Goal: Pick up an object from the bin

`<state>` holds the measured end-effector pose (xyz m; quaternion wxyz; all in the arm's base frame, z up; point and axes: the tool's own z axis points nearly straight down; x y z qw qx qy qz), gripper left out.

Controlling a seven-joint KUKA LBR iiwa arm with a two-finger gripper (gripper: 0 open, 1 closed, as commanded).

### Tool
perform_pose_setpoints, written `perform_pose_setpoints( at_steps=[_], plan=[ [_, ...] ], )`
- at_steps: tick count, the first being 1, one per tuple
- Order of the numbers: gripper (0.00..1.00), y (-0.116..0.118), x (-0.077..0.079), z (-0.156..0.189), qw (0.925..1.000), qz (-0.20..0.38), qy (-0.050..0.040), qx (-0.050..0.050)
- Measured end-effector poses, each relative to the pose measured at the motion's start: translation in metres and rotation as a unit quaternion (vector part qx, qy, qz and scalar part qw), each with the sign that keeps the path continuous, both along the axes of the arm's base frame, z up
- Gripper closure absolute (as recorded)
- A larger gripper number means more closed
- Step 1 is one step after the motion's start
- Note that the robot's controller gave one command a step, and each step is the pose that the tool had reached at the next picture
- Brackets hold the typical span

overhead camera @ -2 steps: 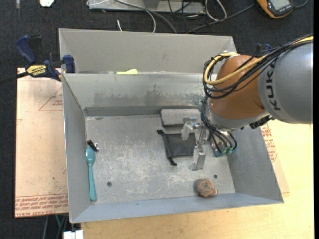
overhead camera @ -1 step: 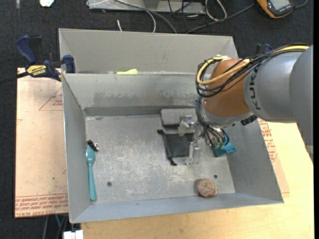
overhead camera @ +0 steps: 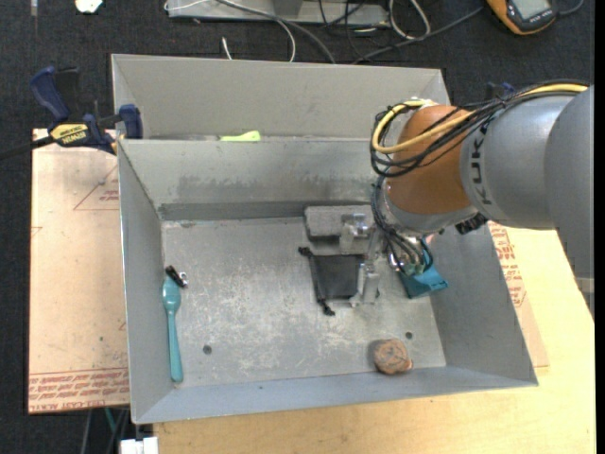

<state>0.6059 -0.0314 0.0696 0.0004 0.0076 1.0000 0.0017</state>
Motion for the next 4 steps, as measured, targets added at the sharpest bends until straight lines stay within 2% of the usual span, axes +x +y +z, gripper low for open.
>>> perform_pose_setpoints(
  at_steps=[1, 2, 3, 4],
  plan=[
    [0.0, 0.001, -0.0061, -0.0052, 1.0, 0.009, 0.0004, 0.0],
    [0.0, 0.0009, -0.0032, -0.0025, 1.0, 0.004, 0.0021, 0.0],
    [1.0, 0.0014, -0.0045, -0.0026, 1.0, 0.008, -0.0012, 0.0],
    [1.0, 0.0014, -0.0045, -0.0022, 1.0, 0.008, -0.0013, 0.0]
  ],
)
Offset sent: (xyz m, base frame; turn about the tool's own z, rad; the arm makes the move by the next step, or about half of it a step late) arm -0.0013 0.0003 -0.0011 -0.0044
